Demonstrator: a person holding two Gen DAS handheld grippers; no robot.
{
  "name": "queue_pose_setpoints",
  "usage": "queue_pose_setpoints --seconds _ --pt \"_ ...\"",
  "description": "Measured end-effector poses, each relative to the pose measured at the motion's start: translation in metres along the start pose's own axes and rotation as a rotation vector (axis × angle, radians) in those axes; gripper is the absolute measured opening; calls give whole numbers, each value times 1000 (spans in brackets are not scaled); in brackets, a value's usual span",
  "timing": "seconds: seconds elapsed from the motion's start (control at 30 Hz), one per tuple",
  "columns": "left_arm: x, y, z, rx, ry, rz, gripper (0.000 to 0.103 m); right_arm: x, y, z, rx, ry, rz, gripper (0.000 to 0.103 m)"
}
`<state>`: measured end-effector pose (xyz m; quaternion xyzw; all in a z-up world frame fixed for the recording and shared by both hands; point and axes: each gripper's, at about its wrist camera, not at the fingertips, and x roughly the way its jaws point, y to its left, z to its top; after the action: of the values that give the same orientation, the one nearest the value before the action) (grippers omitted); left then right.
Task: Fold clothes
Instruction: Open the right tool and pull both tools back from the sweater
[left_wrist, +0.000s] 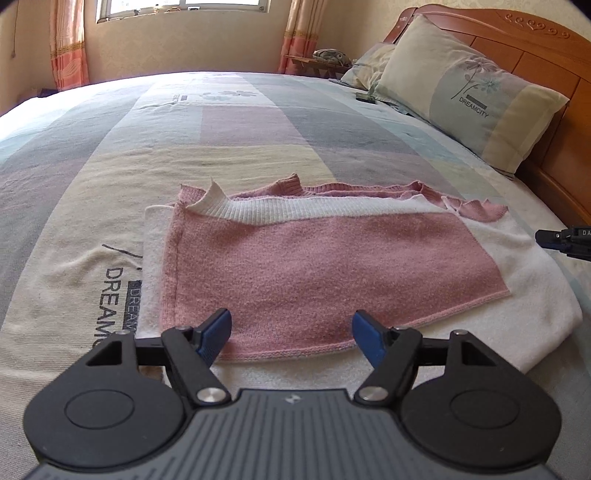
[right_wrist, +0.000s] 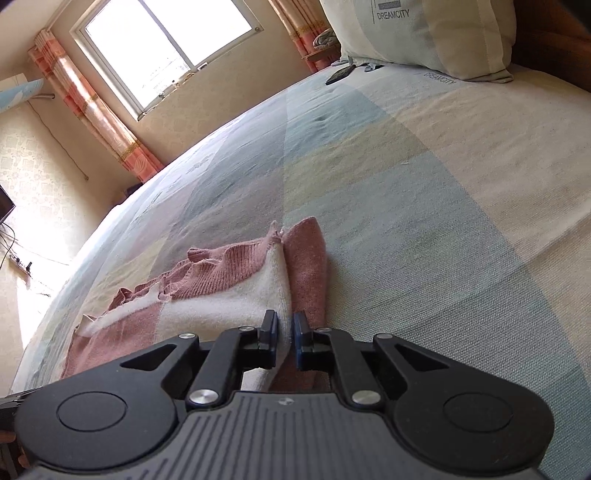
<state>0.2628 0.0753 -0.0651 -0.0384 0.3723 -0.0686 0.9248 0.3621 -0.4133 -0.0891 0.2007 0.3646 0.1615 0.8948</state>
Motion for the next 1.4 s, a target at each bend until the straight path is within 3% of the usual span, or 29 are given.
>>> queue_pose_setpoints --seconds 0.07,0.2,0.4,0.57,0.67,0.8,0.97,1.17,1.33,1.4 --pt "-1 -3 -2 22 6 12 74 -1 14 -3 -65 6 -24 26" --pt "1 -1 -14 17 28 32 74 -3 41 -9 -195 19 -71 48" --pt "-20 -16 -21 62 33 47 74 -7 79 -18 -361 39 -148 48" --pt "-24 -28 -23 101 35 31 74 -26 107 -31 -374 28 -154 53" --pt "-22 -22 -36 67 54 44 75 -31 117 -48 -391 46 -156 56" --pt "-34 -18 -48 61 52 48 75 -33 112 -76 -395 85 -200 57" --pt "-40 -22 -43 97 69 67 75 -39 108 -88 -390 99 -189 61" --pt "-32 -28 -42 102 87 73 75 -36 112 -90 -399 114 -181 72" --pt "-28 -34 -40 115 95 78 75 -34 113 -91 -391 133 -144 92" --pt "-26 -34 -39 112 98 78 75 -33 114 -91 -383 139 -135 94"
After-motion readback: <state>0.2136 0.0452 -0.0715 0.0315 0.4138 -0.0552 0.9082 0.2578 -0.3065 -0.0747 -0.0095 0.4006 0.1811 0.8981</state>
